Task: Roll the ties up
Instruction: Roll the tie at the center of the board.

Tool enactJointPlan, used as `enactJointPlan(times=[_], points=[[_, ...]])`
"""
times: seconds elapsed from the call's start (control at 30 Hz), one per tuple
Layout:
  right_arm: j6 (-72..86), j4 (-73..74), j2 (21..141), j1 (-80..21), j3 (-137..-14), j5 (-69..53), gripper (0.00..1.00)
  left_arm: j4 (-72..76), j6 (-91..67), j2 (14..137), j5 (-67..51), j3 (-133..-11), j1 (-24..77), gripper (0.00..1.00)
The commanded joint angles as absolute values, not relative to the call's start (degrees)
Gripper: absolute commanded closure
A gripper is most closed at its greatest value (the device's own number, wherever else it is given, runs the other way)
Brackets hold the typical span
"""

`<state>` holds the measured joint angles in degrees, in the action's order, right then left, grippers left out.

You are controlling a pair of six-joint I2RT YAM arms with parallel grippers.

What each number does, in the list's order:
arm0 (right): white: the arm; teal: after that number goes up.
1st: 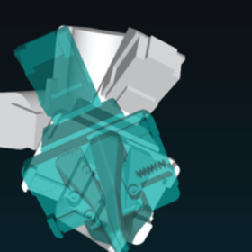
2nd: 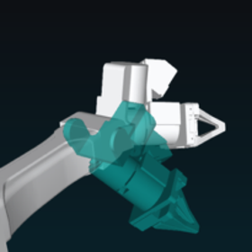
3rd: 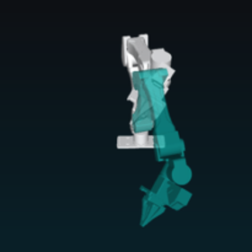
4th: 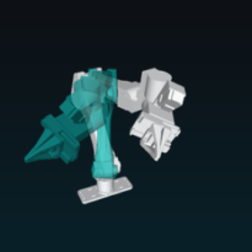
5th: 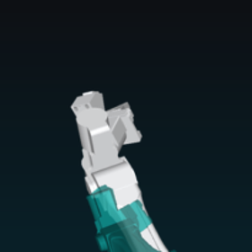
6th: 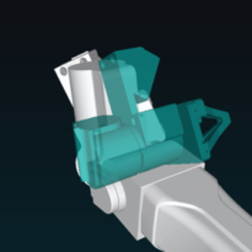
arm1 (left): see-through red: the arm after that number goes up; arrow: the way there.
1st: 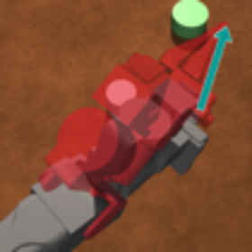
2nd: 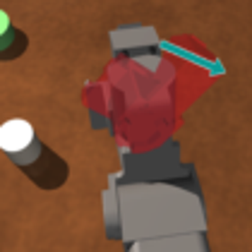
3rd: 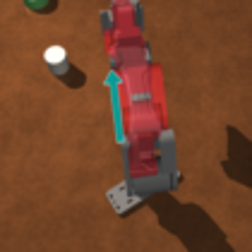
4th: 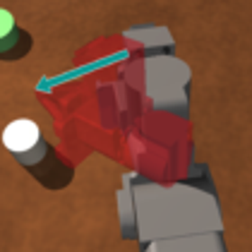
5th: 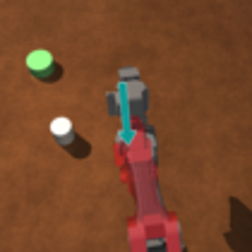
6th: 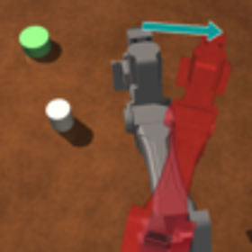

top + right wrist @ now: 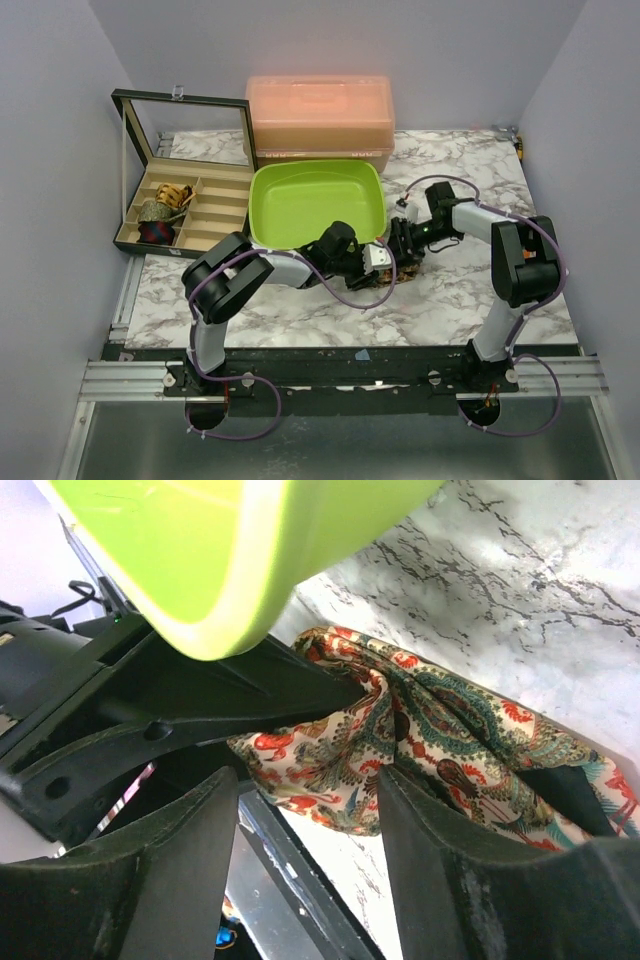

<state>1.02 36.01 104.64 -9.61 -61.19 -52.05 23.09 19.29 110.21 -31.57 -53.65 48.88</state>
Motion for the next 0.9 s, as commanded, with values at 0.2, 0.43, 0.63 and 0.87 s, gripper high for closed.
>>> enactJointPlan(times=[0.2, 0.43, 0.63, 0.87], points=[[-0.13, 32.1, 104.71, -10.06, -58.03, -49.9, 0.77, 11.54, 17.49, 114.3, -32.62, -56.07, 50.0, 0.71], [-1.76, 35.03, 110.62, -9.27, -59.76, -43.93, 1.0, 16.49, 16.55, 112.06, -32.74, -55.13, 49.66, 0.35], [-3.2, 39.87, 114.7, -9.14, -63.32, -37.04, 1.0, 24.68, 14.0, 110.17, -33.53, -54.13, 49.06, 0.24], [-5.3, 44.76, 114.73, -8.81, -63.55, -32.15, 1.0, 30.84, 12.66, 109.09, -32.26, -51.37, 48.87, 0.21]])
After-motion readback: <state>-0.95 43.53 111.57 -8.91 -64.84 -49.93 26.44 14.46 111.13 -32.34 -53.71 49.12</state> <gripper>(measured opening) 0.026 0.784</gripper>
